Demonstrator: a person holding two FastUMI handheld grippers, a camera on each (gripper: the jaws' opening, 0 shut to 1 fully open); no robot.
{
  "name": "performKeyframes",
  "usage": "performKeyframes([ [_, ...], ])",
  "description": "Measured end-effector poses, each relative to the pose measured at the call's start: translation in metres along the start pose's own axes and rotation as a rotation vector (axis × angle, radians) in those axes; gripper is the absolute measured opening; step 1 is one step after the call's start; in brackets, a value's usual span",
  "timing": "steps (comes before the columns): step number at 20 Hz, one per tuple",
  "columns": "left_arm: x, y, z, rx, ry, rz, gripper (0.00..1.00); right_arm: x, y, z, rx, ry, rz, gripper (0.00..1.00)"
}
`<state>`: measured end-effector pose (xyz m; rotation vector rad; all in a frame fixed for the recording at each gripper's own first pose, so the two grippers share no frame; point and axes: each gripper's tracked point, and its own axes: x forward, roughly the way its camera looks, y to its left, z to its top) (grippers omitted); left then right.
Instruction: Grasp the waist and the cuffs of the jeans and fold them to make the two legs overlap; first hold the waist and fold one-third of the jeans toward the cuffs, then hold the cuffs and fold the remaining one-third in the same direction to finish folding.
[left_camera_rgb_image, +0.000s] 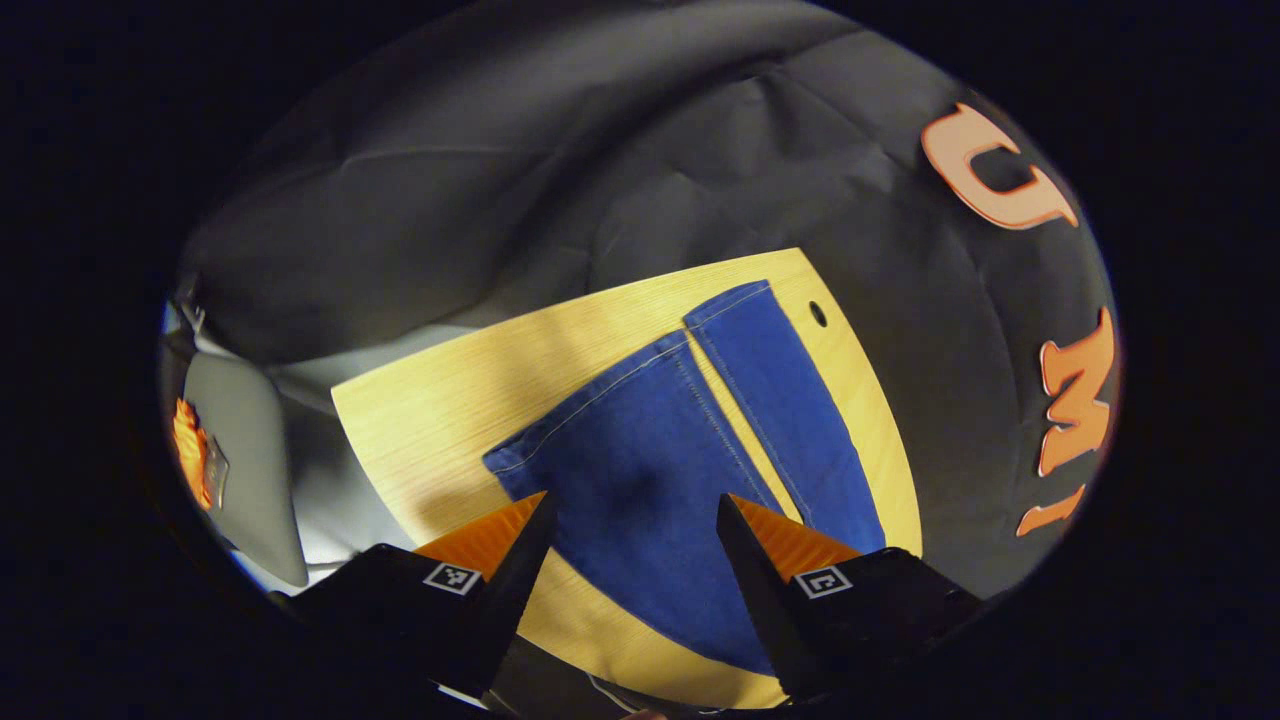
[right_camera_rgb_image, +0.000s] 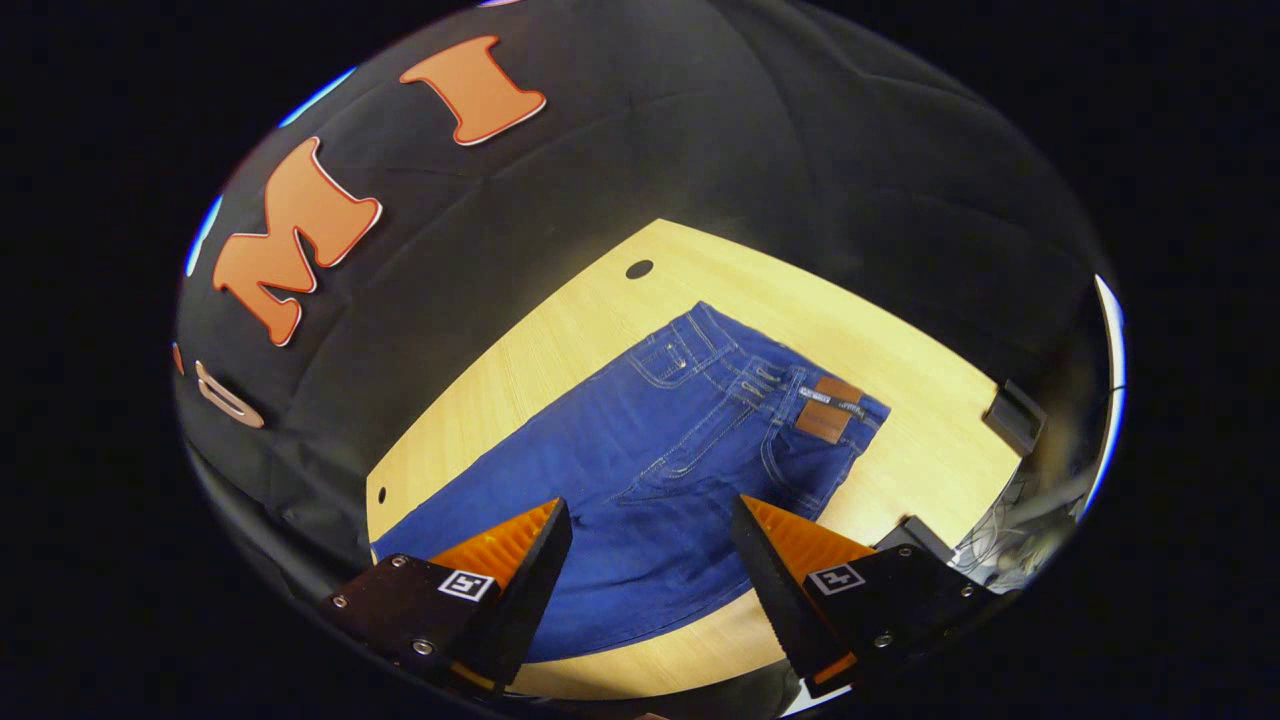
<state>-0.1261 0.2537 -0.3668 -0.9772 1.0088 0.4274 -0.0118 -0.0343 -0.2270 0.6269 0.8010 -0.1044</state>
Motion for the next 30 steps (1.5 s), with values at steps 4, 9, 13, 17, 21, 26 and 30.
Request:
performKeyframes([
  [4, 0.008, 0.024, -0.007, -0.090, 0.042, -0.002, 0.97, 0.007, 0.001, -0.013, 0.036, 0.028, -0.001, 0.98],
  [9, 0.022, 0.033, -0.009, -0.169, 0.057, -0.065, 0.97, 0.015, 0.003, -0.018, 0.051, 0.040, -0.014, 0.98],
  [13, 0.043, 0.010, 0.002, -0.246, 0.025, -0.223, 0.90, 0.018, 0.000, -0.027, 0.119, 0.039, -0.018, 0.98],
  [17, 0.066, 0.001, 0.000, -0.241, 0.062, -0.241, 0.64, 0.017, -0.013, -0.044, 0.184, 0.052, -0.047, 0.98],
  [21, 0.076, 0.003, 0.001, -0.123, 0.033, -0.125, 0.15, 0.019, -0.036, -0.041, 0.252, 0.054, -0.048, 0.98],
  [26, 0.047, -0.018, 0.002, -0.013, -0.053, -0.110, 0.03, 0.037, -0.100, -0.009, 0.309, 0.026, -0.105, 0.98],
  [30, 0.032, -0.036, 0.008, 0.028, -0.086, -0.111, 0.03, 0.061, -0.140, 0.013, 0.431, 0.020, -0.101, 0.97],
])
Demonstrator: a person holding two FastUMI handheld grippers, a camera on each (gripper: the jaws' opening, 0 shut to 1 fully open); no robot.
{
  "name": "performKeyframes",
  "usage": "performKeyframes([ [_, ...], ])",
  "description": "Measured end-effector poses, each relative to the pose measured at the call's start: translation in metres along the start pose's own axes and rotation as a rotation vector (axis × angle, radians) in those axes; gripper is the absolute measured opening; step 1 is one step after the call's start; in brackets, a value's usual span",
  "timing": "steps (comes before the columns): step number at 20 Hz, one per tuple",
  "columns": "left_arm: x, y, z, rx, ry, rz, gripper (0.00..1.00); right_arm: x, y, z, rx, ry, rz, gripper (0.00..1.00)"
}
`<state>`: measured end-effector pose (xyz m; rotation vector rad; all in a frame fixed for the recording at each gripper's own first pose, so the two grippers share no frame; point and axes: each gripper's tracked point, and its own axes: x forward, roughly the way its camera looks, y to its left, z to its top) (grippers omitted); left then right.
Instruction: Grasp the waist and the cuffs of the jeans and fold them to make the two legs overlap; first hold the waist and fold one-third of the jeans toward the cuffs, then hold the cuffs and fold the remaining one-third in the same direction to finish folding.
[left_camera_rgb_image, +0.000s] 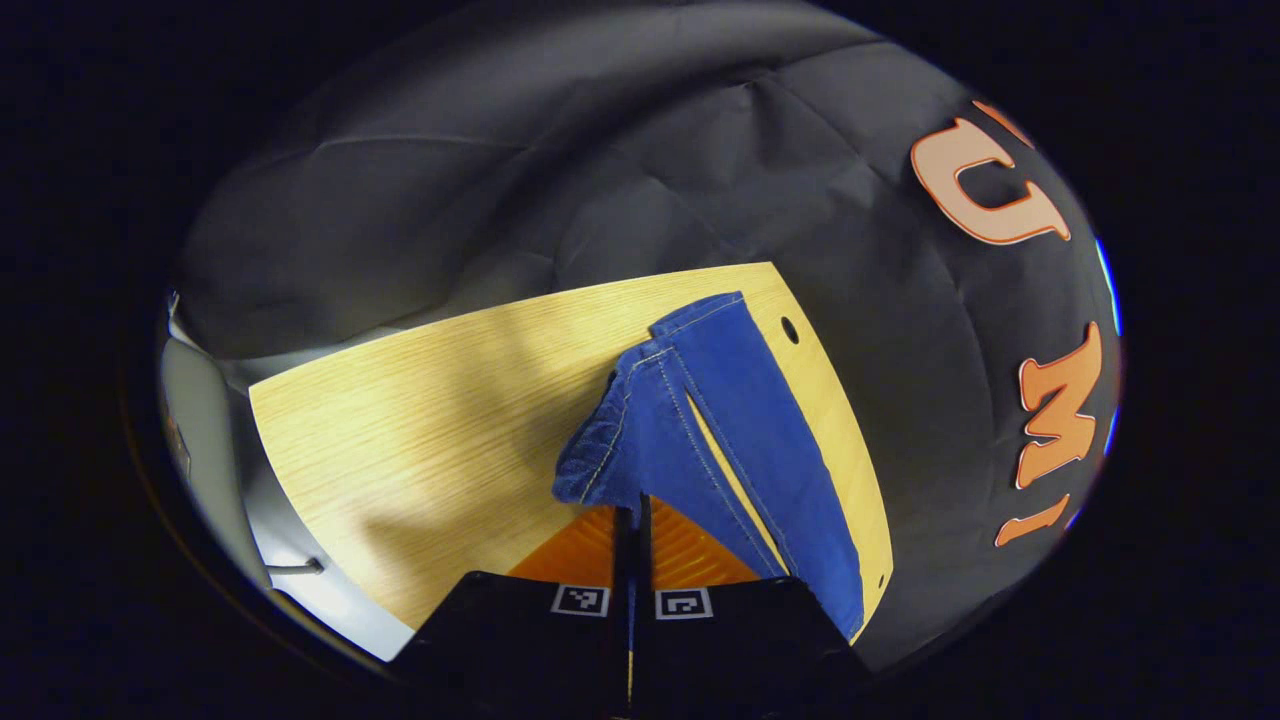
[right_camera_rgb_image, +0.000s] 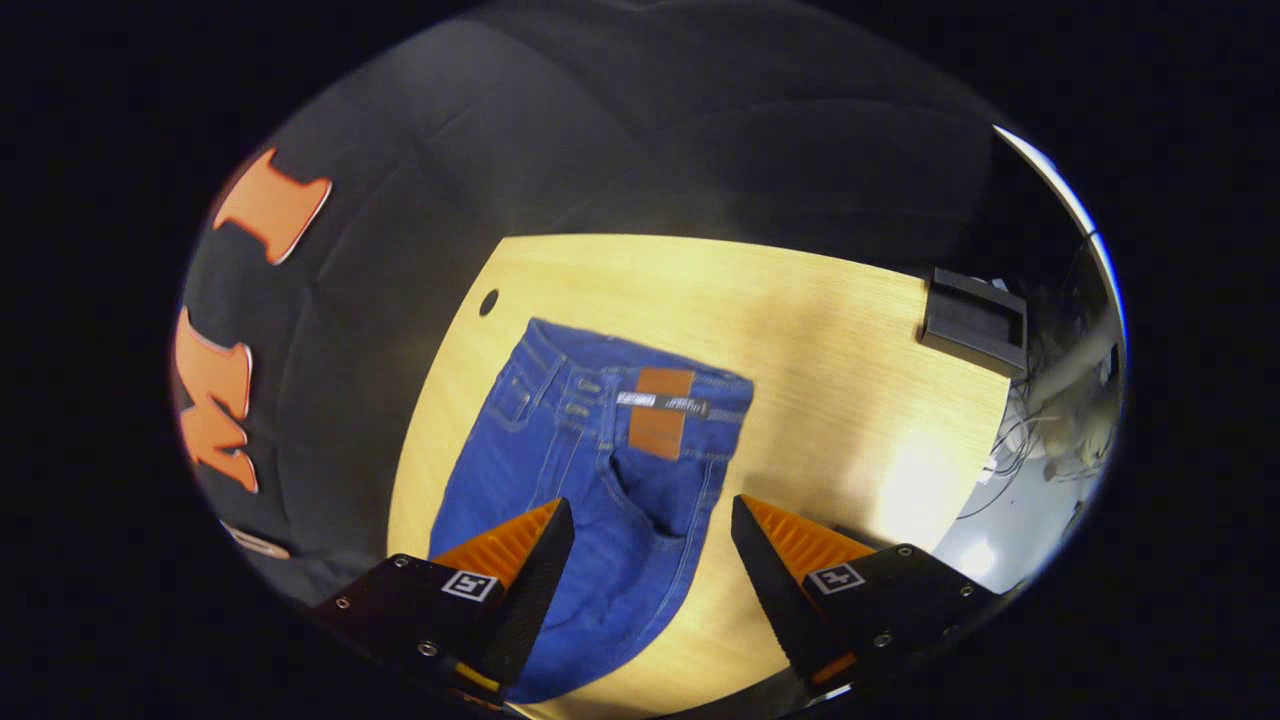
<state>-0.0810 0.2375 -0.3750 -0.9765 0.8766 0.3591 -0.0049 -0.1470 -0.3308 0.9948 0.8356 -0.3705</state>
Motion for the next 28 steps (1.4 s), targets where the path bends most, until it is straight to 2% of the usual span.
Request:
performKeyframes([
  [3, -0.008, -0.013, 0.004, 0.023, -0.012, 0.006, 0.03, 0.024, -0.017, 0.021, 0.017, 0.005, -0.030, 0.95],
  [5, -0.012, -0.021, 0.003, 0.037, -0.017, 0.008, 0.02, 0.039, -0.023, 0.011, 0.036, 0.063, -0.044, 0.89],
  [6, -0.012, -0.023, 0.003, 0.043, -0.017, 0.011, 0.03, 0.041, -0.020, 0.011, 0.040, 0.085, -0.022, 0.82],
  [7, -0.012, -0.024, 0.003, 0.045, -0.018, 0.016, 0.02, 0.048, -0.018, 0.010, 0.050, 0.078, -0.013, 0.80],
  [8, -0.012, -0.028, 0.002, 0.046, -0.017, 0.011, 0.03, 0.048, -0.020, 0.011, 0.068, 0.080, -0.015, 0.71],
  [9, -0.013, -0.032, 0.000, 0.049, -0.015, 0.010, 0.02, 0.050, -0.020, 0.011, 0.092, 0.076, -0.005, 0.68],
  [13, -0.005, -0.039, -0.001, 0.070, -0.005, 0.012, 0.02, 0.055, -0.015, 0.011, 0.181, 0.047, 0.036, 0.29],
  [15, -0.004, -0.042, 0.000, 0.075, -0.003, 0.012, 0.03, 0.053, -0.013, 0.010, 0.167, 0.023, 0.059, 0.20],
  [16, -0.006, -0.045, 0.000, 0.066, -0.005, 0.005, 0.02, 0.047, -0.011, 0.011, 0.179, 0.012, 0.076, 0.20],
  [18, -0.009, -0.056, 0.007, 0.044, -0.023, -0.023, 0.02, 0.041, 0.002, 0.015, 0.230, 0.012, 0.142, 0.11],
  [21, -0.011, -0.071, 0.018, 0.030, -0.042, -0.056, 0.03, 0.033, 0.013, 0.024, 0.257, 0.001, 0.183, 0.11],
  [26, 0.005, -0.090, 0.016, 0.068, -0.021, -0.072, 0.02, 0.012, 0.075, 0.040, 0.223, 0.008, 0.283, 0.11],
  [28, 0.010, -0.099, 0.023, 0.074, -0.030, -0.086, 0.02, 0.010, 0.093, 0.046, 0.163, 0.006, 0.304, 0.11],
])
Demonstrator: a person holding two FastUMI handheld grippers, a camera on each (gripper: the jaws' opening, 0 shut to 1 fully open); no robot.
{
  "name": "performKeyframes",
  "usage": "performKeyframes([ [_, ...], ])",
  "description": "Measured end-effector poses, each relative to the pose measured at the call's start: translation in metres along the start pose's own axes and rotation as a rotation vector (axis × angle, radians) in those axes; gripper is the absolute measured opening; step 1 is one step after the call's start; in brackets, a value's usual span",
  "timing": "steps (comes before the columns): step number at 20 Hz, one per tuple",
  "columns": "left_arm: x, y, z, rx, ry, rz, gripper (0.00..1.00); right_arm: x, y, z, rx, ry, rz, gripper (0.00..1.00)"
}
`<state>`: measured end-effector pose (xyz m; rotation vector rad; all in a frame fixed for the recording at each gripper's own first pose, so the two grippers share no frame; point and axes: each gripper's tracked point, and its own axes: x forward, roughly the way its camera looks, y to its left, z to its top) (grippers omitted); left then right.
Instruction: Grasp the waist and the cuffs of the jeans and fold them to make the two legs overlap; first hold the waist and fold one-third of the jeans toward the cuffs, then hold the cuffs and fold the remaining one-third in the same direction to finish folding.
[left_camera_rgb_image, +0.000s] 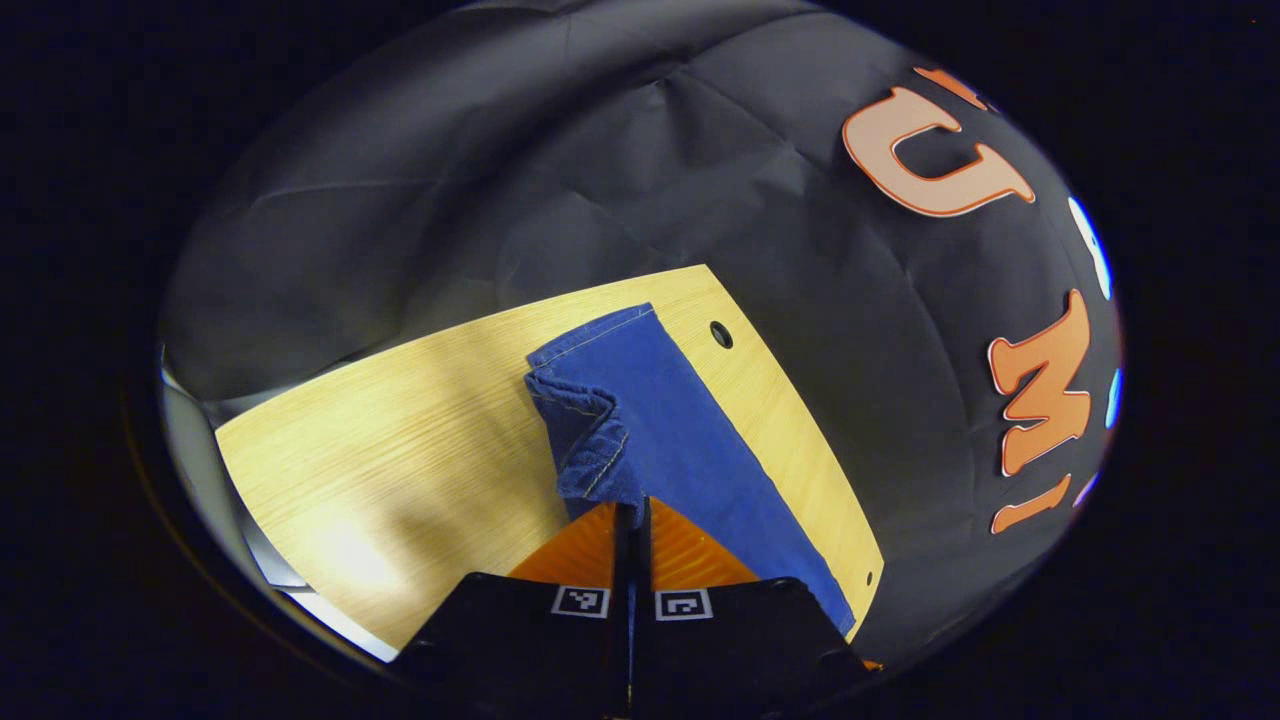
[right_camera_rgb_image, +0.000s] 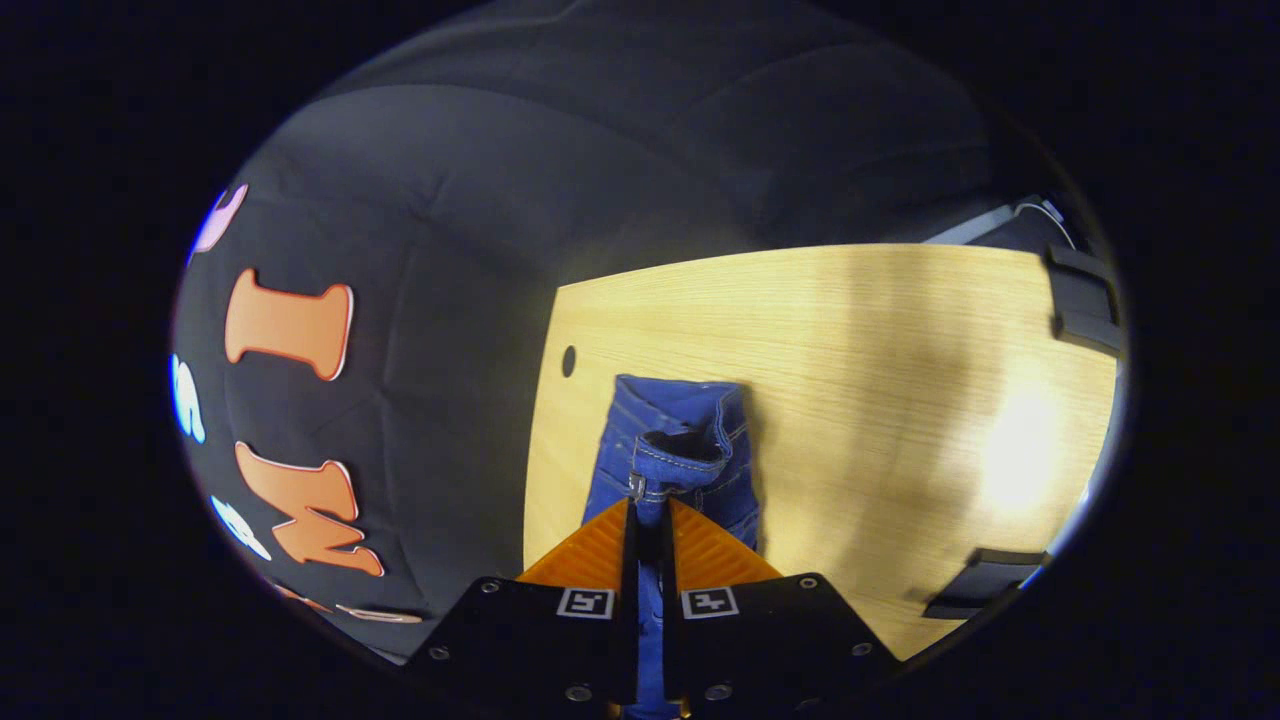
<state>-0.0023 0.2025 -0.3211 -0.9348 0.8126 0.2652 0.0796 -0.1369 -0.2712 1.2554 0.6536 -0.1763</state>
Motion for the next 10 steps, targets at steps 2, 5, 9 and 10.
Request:
performKeyframes([
  [2, 0.011, -0.008, 0.012, -0.031, -0.013, 0.003, 0.02, 0.009, 0.010, 0.000, -0.022, 0.018, -0.012, 0.11],
  [5, 0.036, -0.014, 0.014, -0.020, 0.016, 0.028, 0.02, 0.030, 0.022, -0.001, -0.035, 0.044, -0.024, 0.11],
  [9, 0.043, -0.040, 0.033, 0.019, 0.005, 0.019, 0.02, 0.048, 0.045, -0.006, -0.063, 0.088, 0.000, 0.11],
  [10, 0.042, -0.046, 0.038, 0.020, 0.000, 0.016, 0.02, 0.051, 0.048, -0.007, -0.072, 0.101, -0.002, 0.10],
])
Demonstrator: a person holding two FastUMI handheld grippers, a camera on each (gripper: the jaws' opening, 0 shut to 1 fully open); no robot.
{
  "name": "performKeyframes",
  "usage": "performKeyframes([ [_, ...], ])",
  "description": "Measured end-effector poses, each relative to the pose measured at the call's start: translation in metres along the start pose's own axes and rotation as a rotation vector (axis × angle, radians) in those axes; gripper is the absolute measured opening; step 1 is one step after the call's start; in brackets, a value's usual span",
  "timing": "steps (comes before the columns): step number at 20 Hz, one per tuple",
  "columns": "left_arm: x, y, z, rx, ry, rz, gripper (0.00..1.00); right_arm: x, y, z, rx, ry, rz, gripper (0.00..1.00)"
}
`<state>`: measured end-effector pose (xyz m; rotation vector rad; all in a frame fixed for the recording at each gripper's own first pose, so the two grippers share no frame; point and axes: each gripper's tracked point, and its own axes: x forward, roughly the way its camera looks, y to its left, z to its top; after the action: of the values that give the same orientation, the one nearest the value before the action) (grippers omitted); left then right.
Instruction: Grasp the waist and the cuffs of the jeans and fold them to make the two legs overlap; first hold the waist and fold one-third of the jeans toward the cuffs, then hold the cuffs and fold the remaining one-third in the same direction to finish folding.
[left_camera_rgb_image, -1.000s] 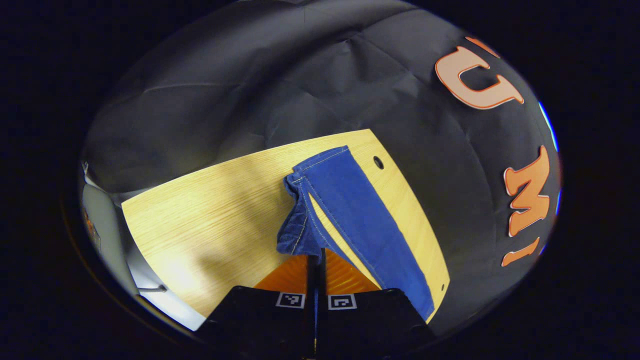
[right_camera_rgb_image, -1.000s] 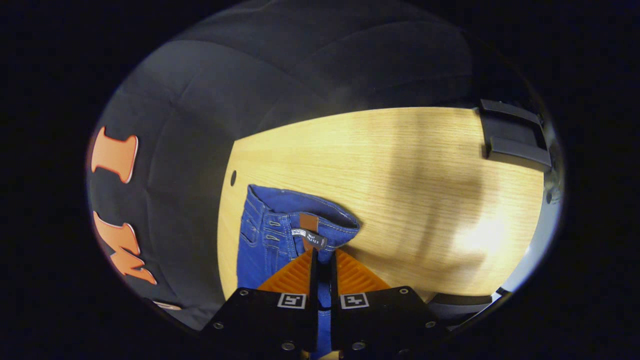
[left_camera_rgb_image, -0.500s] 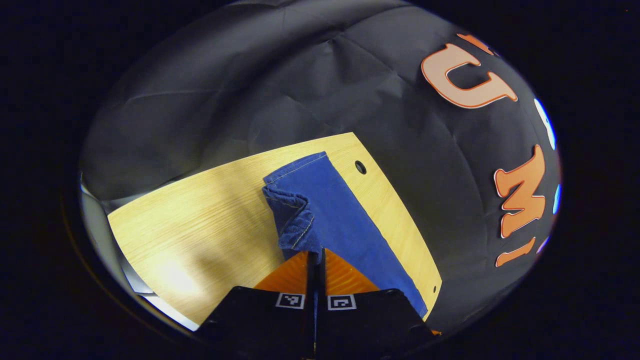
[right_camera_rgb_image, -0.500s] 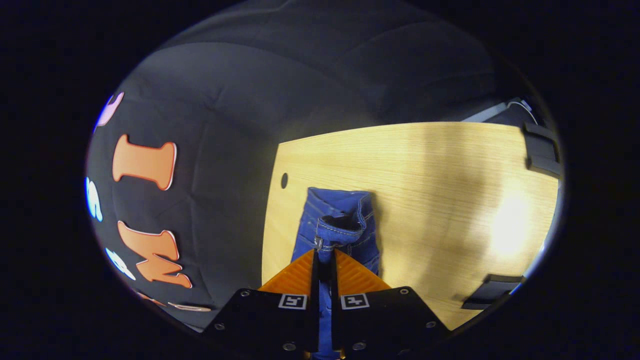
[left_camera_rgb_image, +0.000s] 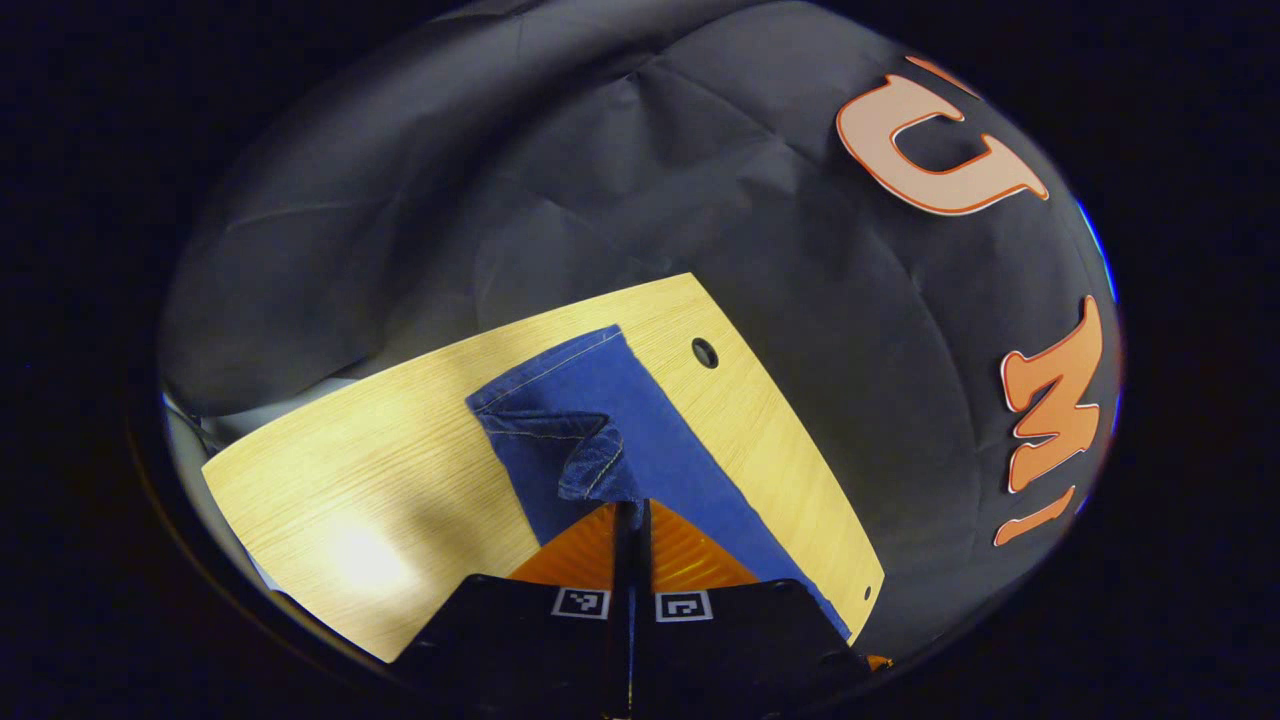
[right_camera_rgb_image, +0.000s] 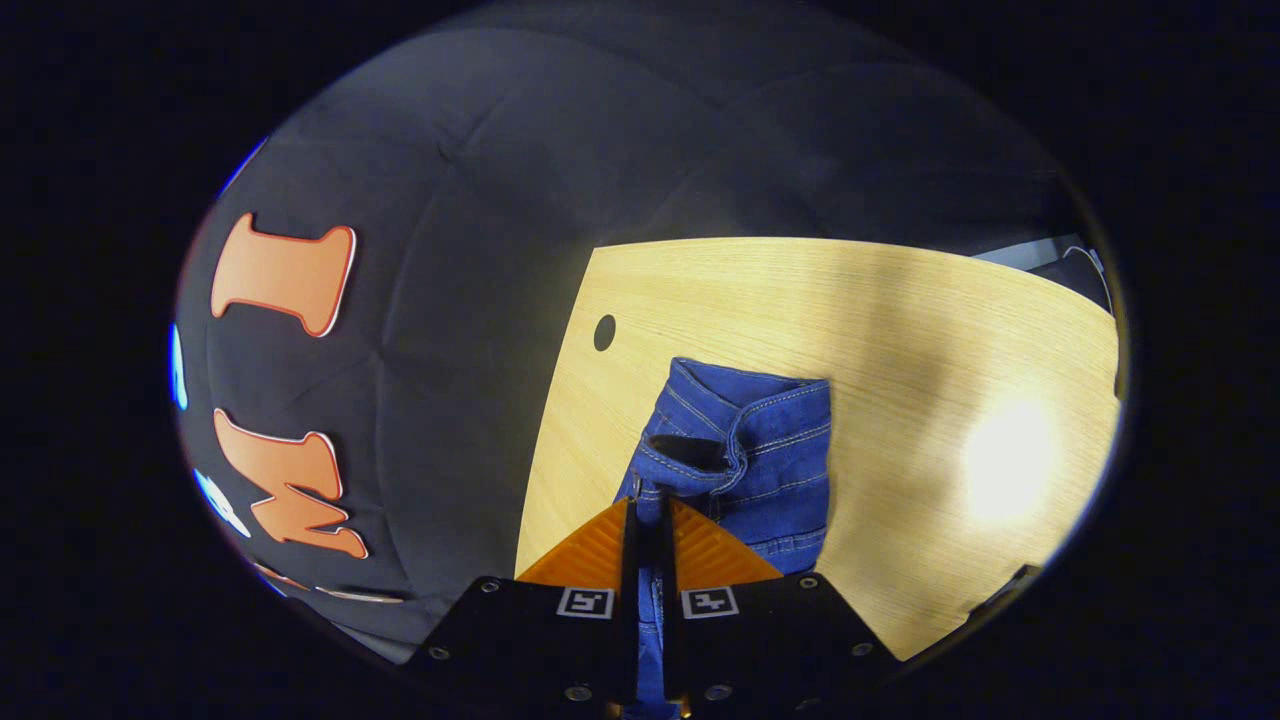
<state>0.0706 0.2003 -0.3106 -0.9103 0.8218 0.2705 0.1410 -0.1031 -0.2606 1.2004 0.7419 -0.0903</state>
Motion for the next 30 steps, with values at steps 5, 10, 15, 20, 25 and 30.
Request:
performKeyframes([
  [5, 0.039, -0.014, 0.019, -0.029, 0.047, 0.000, 0.02, 0.011, 0.017, 0.017, 0.074, -0.041, -0.016, 0.11],
  [10, 0.071, -0.016, 0.032, -0.001, 0.095, 0.035, 0.03, 0.031, 0.041, 0.027, 0.044, -0.063, -0.049, 0.10],
  [15, 0.092, -0.005, 0.053, -0.055, 0.085, 0.071, 0.03, 0.068, 0.056, 0.037, 0.061, -0.056, -0.078, 0.11],
  [20, 0.119, 0.009, 0.057, -0.044, 0.108, 0.151, 0.03, 0.113, 0.054, 0.045, 0.067, -0.031, -0.137, 0.11],
  [25, 0.138, 0.007, 0.060, 0.027, 0.168, 0.198, 0.04, 0.144, 0.046, 0.043, 0.070, 0.018, -0.199, 0.11],
  [30, 0.142, -0.004, 0.058, 0.141, 0.192, 0.171, 0.14, 0.136, 0.059, 0.049, 0.097, 0.014, -0.180, 0.27],
])
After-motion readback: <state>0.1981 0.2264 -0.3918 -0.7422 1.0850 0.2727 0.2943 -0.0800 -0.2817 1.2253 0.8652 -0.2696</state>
